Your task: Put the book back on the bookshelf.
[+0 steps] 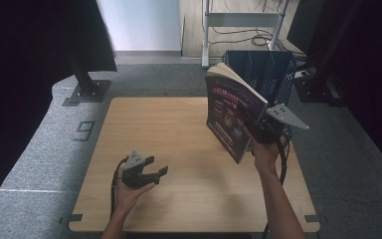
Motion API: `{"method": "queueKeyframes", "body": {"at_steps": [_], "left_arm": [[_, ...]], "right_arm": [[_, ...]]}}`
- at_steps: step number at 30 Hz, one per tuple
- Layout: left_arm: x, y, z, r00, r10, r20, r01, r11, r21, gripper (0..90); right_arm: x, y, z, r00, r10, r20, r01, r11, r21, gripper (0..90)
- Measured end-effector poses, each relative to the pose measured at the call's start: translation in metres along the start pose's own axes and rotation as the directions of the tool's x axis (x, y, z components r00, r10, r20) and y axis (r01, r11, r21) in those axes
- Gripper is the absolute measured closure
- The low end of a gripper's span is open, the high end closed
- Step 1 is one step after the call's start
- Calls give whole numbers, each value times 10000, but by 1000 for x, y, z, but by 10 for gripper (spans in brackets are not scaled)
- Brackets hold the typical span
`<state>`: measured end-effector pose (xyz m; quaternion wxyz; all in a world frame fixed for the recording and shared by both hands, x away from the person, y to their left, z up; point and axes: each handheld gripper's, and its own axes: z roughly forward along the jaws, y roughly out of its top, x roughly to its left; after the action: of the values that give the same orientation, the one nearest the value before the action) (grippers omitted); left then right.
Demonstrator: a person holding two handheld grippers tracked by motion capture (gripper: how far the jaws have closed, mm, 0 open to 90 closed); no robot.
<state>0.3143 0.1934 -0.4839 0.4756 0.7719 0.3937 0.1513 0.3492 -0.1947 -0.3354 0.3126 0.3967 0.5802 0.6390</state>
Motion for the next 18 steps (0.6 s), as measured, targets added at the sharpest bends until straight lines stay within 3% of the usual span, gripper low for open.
{"method": "queueKeyframes", "body": {"at_steps": [18], "left_arm": [[0,0,0,9993,-291,215,291,9996,-21,276]], "right_arm": [[-16,7,-1,9975,131,701,-115,9997,-227,820]]}}
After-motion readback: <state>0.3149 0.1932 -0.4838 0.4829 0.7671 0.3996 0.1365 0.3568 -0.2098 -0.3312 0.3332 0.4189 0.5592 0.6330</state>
